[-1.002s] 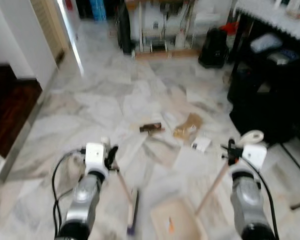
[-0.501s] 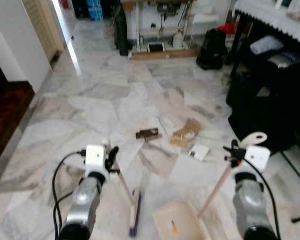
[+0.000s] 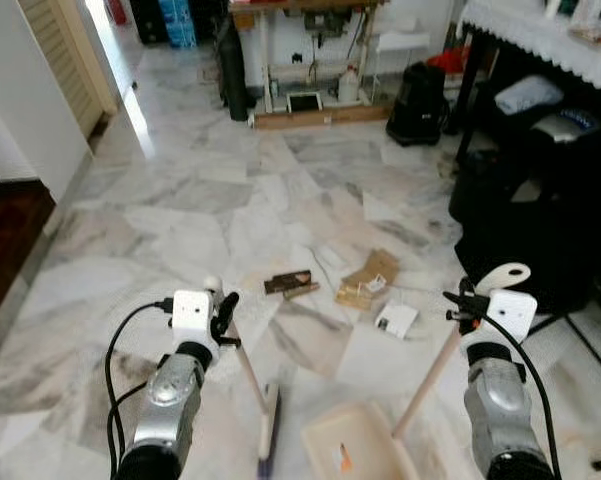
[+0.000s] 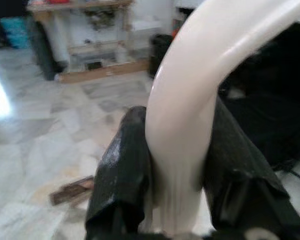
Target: Sweep floor
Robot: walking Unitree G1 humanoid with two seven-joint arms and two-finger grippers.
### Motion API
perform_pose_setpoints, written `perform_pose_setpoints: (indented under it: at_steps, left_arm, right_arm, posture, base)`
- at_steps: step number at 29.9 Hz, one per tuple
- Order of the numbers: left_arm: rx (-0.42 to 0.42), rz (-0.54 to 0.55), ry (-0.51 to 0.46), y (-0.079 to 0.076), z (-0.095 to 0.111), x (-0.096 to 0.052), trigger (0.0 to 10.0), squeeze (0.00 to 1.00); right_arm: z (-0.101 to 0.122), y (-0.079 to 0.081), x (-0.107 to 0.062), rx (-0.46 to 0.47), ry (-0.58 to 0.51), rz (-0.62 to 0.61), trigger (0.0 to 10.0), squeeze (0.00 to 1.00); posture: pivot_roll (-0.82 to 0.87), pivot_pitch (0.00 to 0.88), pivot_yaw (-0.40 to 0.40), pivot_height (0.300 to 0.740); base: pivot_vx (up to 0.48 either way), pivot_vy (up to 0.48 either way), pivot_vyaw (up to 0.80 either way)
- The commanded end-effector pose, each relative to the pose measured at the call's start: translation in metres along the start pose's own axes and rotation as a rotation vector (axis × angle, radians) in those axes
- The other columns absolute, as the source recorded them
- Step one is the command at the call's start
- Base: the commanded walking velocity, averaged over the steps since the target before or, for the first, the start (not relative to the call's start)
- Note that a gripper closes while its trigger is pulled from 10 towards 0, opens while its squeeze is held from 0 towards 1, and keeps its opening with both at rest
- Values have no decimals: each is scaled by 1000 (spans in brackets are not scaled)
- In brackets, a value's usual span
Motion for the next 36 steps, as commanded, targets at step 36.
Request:
perform_pose_setpoints:
  at_steps: [36]
  left_arm:
    - [9, 7, -37, 1, 13, 6, 10000, 0]
  right_arm:
    - [10, -4, 3, 19, -36, -18, 10000, 0]
  posture:
    - [-56, 0, 35, 740]
  base:
    - [339, 0, 0]
Point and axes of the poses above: a point about 5 cm out from each wrist's last joint towards the gripper, its own x axis pointing out of the wrist towards the gripper, its own z axis along the axis of the wrist's last joint, y = z × x, the point moved 4 cm from there along x, pointing out of the wrist towards the gripper, and after that the axes turned 14 degrees about x, right-handed, at the moved point
